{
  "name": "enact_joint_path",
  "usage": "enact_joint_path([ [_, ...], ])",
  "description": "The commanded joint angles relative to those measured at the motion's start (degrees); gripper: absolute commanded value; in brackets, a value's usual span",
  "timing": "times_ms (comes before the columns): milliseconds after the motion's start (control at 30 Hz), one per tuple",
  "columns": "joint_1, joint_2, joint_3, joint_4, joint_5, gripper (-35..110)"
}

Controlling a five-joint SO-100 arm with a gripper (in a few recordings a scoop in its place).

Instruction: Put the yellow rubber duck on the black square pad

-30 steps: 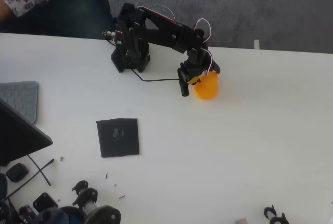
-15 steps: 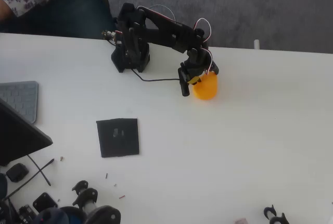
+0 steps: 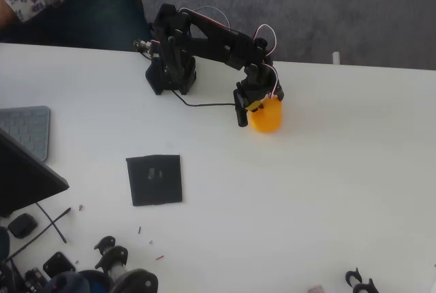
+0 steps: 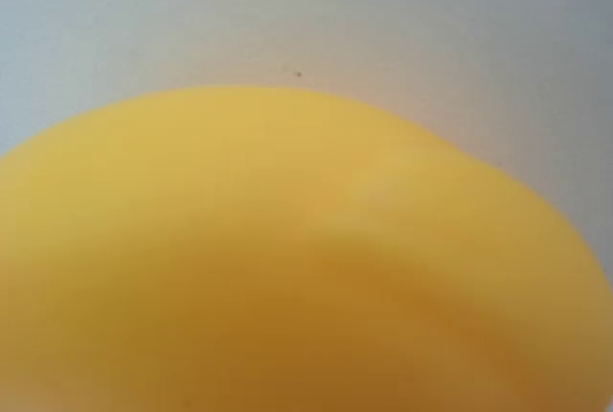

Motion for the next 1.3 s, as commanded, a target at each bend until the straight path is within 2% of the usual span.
enact_joint_path([
  [0, -0.1, 1.3, -1.1, 0.6, -0.6, 9],
  [367, 0.2, 1.7, -2.4, 0.6, -0.6, 9],
  [600, 0.4, 7.2, -8.0, 1.3, -0.7, 9],
  [1067, 0.9, 13.3, -8.3, 0.5, -0.7, 9],
  [1267, 11.4, 13.2, -14.2, 0.6, -0.6, 9],
])
